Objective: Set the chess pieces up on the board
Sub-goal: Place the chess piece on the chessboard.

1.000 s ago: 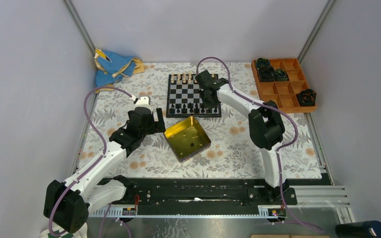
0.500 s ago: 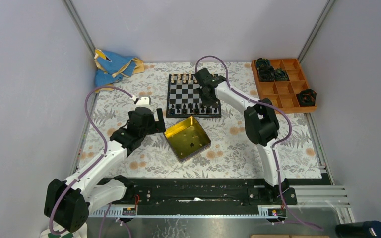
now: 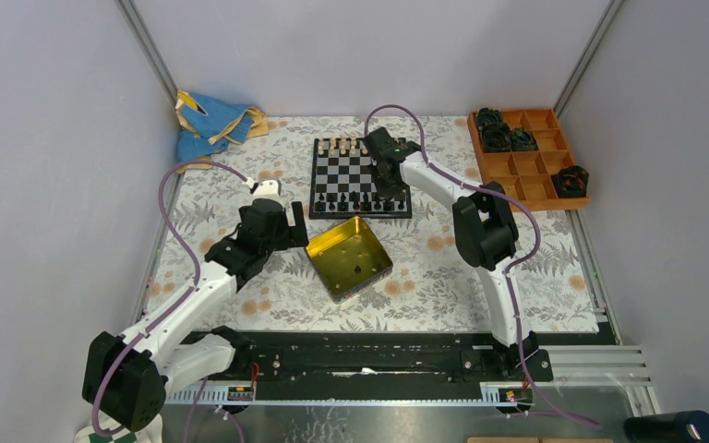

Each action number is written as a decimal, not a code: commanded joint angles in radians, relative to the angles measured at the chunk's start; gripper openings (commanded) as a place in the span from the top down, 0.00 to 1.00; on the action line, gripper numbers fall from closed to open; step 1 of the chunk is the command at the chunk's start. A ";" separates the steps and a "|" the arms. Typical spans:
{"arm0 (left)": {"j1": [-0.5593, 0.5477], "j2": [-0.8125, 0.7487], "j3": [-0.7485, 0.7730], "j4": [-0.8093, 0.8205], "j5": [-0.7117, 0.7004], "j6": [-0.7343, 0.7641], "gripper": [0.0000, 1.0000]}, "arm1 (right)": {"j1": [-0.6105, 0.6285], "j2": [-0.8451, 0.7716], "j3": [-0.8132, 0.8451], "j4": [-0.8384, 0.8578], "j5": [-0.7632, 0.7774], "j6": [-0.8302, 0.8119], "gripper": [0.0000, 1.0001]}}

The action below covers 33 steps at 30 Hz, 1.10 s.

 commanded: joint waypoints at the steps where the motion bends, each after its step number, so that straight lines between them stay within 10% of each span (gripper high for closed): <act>1: 0.005 0.004 -0.003 0.057 -0.023 0.001 0.01 | -0.006 -0.011 0.038 -0.025 -0.019 0.000 1.00; 20: 0.005 0.003 -0.002 0.059 -0.012 -0.002 0.01 | -0.006 -0.041 -0.001 -0.038 -0.017 0.009 0.99; 27: 0.005 0.004 -0.003 0.059 -0.009 -0.002 0.01 | -0.006 -0.049 -0.015 -0.033 -0.011 0.005 0.71; 33: 0.005 0.005 -0.003 0.061 -0.008 -0.002 0.01 | -0.006 -0.065 -0.011 -0.021 0.001 -0.006 0.68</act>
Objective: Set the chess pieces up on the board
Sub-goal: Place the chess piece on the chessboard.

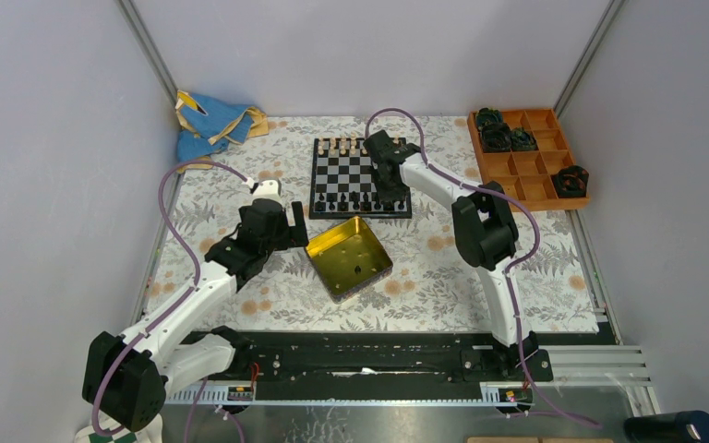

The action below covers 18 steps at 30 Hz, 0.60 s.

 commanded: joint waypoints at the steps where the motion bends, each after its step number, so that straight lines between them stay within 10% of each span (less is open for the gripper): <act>1: 0.005 0.003 -0.003 0.061 -0.010 -0.001 0.01 | -0.006 -0.068 0.013 -0.009 0.003 -0.012 0.68; 18: 0.005 0.009 -0.003 0.064 -0.007 -0.002 0.01 | 0.071 -0.285 -0.058 -0.045 -0.020 -0.033 0.67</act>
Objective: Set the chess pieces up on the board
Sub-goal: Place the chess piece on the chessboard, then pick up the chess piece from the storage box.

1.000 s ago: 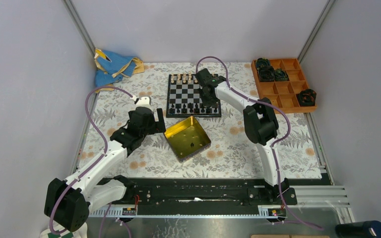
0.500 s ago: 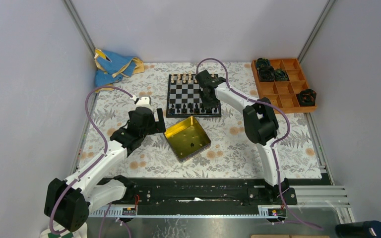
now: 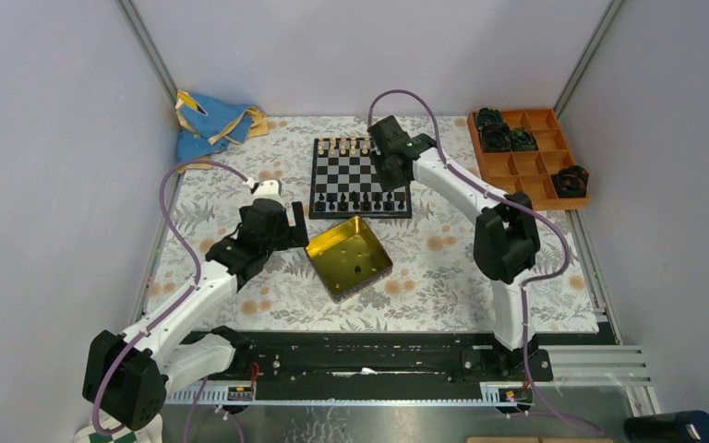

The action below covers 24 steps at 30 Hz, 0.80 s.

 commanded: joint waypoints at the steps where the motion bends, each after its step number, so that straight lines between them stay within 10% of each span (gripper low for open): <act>1: 0.005 0.003 -0.003 0.065 -0.006 -0.003 0.01 | 0.080 -0.142 -0.053 -0.031 -0.022 -0.030 0.67; 24: 0.005 -0.012 -0.007 0.068 0.020 -0.007 0.01 | 0.367 -0.269 -0.391 0.085 -0.104 0.031 0.45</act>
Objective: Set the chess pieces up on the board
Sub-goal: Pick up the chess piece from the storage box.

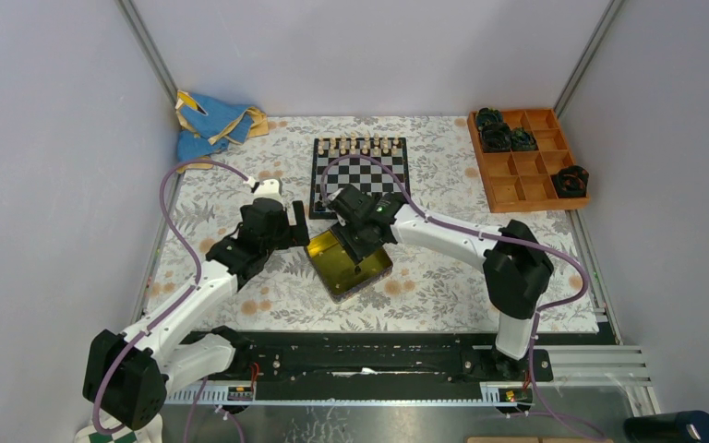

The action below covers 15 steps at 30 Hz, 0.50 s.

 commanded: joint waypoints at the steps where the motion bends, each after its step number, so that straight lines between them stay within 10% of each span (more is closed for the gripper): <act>1: 0.005 -0.017 -0.007 0.051 0.012 -0.006 0.01 | 0.012 -0.026 -0.034 0.063 -0.035 0.019 0.45; 15: 0.005 -0.015 -0.006 0.050 0.010 -0.006 0.01 | 0.013 0.042 -0.076 0.129 -0.069 0.013 0.47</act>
